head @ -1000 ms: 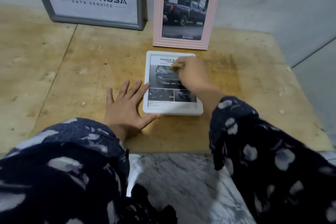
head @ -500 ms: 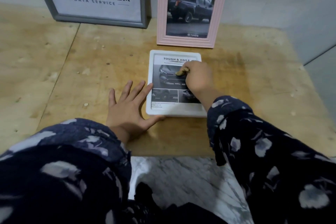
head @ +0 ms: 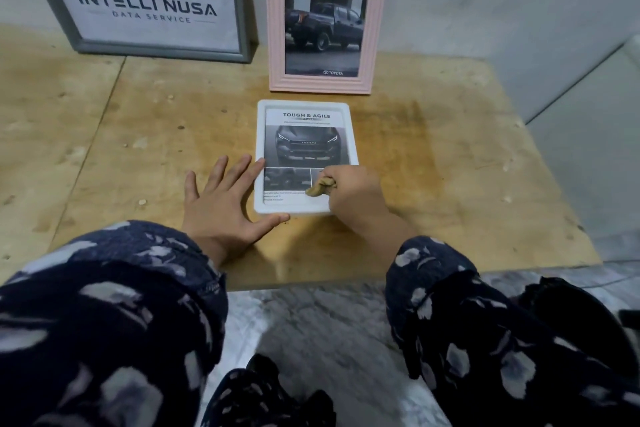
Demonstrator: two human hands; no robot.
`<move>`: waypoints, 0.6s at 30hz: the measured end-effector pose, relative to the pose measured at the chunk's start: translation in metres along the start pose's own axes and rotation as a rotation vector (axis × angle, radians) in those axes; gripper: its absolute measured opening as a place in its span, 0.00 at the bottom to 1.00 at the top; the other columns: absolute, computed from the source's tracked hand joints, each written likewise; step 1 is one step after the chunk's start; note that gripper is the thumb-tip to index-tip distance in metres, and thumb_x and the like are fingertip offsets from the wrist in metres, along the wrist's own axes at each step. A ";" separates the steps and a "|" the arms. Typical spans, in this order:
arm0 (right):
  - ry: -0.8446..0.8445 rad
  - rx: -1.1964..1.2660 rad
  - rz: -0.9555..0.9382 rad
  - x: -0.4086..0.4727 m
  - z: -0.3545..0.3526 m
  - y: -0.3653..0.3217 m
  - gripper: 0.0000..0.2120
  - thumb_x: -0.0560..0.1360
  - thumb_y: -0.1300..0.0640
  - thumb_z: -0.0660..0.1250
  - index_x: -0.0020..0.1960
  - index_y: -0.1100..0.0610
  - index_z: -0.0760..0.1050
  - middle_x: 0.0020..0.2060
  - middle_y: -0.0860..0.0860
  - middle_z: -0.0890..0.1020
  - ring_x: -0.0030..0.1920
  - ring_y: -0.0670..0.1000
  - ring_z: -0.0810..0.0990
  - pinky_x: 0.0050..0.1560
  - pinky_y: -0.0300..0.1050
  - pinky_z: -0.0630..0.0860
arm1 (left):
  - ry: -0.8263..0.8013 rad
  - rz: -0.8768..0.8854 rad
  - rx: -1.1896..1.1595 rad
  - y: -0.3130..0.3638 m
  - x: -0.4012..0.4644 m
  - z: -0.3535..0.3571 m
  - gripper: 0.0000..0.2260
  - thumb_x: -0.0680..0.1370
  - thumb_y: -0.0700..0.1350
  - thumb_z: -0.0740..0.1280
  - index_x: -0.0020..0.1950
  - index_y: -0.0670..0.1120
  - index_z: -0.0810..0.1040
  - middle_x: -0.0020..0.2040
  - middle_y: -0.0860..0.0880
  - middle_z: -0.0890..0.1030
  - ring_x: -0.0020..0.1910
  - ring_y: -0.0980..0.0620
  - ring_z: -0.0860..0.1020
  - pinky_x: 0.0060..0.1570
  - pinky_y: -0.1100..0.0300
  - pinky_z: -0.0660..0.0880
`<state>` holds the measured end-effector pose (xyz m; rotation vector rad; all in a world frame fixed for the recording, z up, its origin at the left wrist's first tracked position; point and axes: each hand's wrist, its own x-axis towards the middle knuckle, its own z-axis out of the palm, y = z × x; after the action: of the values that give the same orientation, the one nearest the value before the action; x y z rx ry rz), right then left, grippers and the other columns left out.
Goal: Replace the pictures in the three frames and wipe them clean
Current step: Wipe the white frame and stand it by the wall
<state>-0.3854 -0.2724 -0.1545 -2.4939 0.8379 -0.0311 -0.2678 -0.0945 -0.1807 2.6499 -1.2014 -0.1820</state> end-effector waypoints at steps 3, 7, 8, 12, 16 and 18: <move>-0.102 0.009 0.047 0.013 -0.016 -0.001 0.14 0.72 0.69 0.60 0.42 0.54 0.81 0.47 0.51 0.84 0.50 0.53 0.80 0.50 0.46 0.79 | -0.004 0.001 0.008 -0.001 0.000 0.000 0.44 0.64 0.80 0.47 0.77 0.63 0.48 0.79 0.59 0.53 0.78 0.52 0.47 0.72 0.37 0.44; 0.159 0.310 0.129 0.054 -0.054 0.002 0.18 0.73 0.70 0.61 0.39 0.50 0.81 0.40 0.46 0.83 0.44 0.47 0.80 0.44 0.38 0.74 | -0.003 0.005 -0.005 -0.001 0.001 0.000 0.44 0.65 0.80 0.48 0.77 0.63 0.47 0.79 0.59 0.51 0.78 0.53 0.45 0.72 0.37 0.42; 0.248 0.295 0.126 0.063 -0.061 0.005 0.17 0.73 0.70 0.61 0.42 0.51 0.82 0.40 0.46 0.82 0.45 0.46 0.80 0.46 0.37 0.73 | 0.000 0.007 -0.002 -0.001 0.001 -0.001 0.44 0.65 0.80 0.48 0.77 0.63 0.47 0.79 0.59 0.51 0.78 0.53 0.45 0.73 0.38 0.41; 0.326 0.175 0.165 0.094 -0.071 0.019 0.16 0.75 0.68 0.59 0.48 0.54 0.83 0.44 0.49 0.83 0.46 0.50 0.79 0.49 0.40 0.74 | 0.003 0.007 0.002 0.000 0.001 0.000 0.44 0.65 0.80 0.48 0.77 0.63 0.48 0.78 0.60 0.51 0.78 0.54 0.44 0.73 0.38 0.41; 0.233 0.134 0.154 0.117 -0.065 0.025 0.20 0.71 0.70 0.54 0.45 0.57 0.83 0.45 0.52 0.83 0.49 0.53 0.81 0.48 0.41 0.74 | -0.008 -0.001 0.016 0.000 0.004 -0.001 0.43 0.65 0.79 0.48 0.77 0.64 0.46 0.78 0.61 0.49 0.78 0.55 0.42 0.73 0.39 0.40; 0.187 0.105 0.121 0.122 -0.058 0.024 0.20 0.67 0.70 0.54 0.44 0.59 0.83 0.47 0.56 0.84 0.52 0.57 0.81 0.53 0.46 0.78 | -0.012 -0.008 0.014 0.000 0.005 0.000 0.43 0.65 0.79 0.48 0.77 0.64 0.46 0.78 0.61 0.50 0.78 0.56 0.42 0.73 0.39 0.39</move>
<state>-0.3105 -0.3849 -0.1316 -2.3640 1.0349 -0.2632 -0.2643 -0.0980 -0.1808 2.6696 -1.2003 -0.1914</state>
